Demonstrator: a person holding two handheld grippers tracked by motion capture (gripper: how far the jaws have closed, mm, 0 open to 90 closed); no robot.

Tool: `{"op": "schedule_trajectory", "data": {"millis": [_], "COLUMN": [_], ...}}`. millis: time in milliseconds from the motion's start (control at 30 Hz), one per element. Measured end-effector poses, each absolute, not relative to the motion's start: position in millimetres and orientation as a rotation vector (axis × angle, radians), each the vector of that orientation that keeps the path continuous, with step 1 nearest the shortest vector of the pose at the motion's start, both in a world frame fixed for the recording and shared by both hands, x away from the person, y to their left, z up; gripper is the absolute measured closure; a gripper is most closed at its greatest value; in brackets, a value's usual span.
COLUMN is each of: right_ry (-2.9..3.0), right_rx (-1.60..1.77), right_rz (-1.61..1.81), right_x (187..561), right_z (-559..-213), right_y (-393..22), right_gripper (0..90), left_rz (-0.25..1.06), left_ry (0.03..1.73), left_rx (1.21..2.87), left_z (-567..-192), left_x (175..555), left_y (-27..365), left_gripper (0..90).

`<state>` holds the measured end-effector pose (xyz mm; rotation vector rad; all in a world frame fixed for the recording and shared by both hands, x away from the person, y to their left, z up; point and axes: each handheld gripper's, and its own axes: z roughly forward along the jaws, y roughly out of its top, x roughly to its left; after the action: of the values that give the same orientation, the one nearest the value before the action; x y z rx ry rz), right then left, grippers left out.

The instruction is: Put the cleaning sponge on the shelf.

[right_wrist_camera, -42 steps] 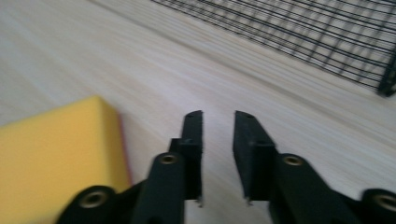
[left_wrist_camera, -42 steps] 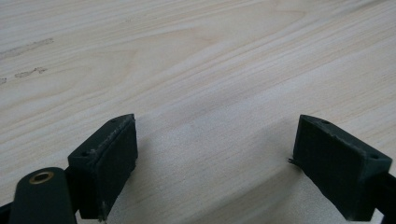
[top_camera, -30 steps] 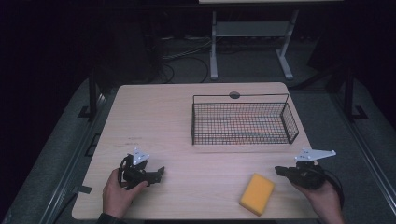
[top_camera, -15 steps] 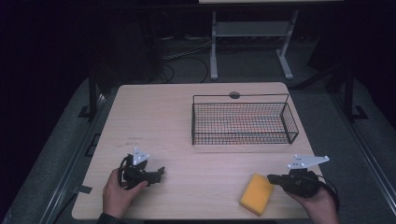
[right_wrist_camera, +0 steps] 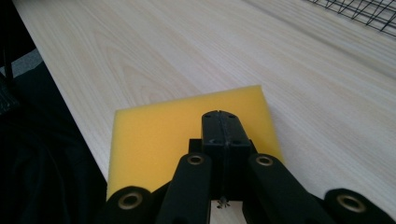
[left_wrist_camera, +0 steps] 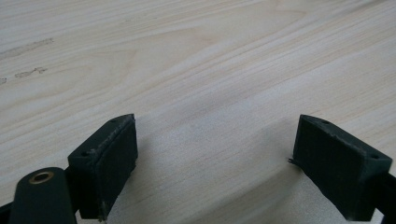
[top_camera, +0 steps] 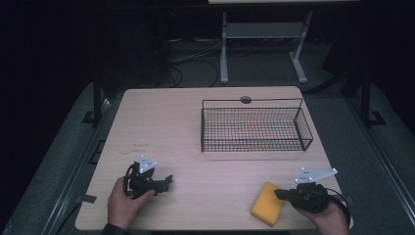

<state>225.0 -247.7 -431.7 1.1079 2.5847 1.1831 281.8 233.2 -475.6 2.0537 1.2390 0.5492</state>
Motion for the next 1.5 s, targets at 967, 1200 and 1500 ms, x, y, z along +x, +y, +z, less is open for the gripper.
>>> {"op": "schedule_trajectory", "data": {"millis": [967, 1200, 1500], "right_ry": [2.577, 2.544, 2.512], "right_rx": [1.125, 1.137, 1.139], "right_rz": [1.045, 1.038, 1.066], "right_x": [252.3, 272.6, 276.9], "right_z": [-439.4, -440.9, -436.4], "right_y": [-250.7, -256.8, -263.1], "right_gripper": [89.7, 89.7, 89.7], "left_rz": [0.550, 0.550, 0.549], "left_ry": [1.239, 1.239, 1.239], "left_rx": [2.054, 2.054, 2.054], "left_z": [-475.6, -475.6, -475.6], "left_x": [281.8, 281.8, 281.8], "left_y": [233.2, 233.2, 233.2], "left_gripper": [13.1, 13.1, 13.1]}}
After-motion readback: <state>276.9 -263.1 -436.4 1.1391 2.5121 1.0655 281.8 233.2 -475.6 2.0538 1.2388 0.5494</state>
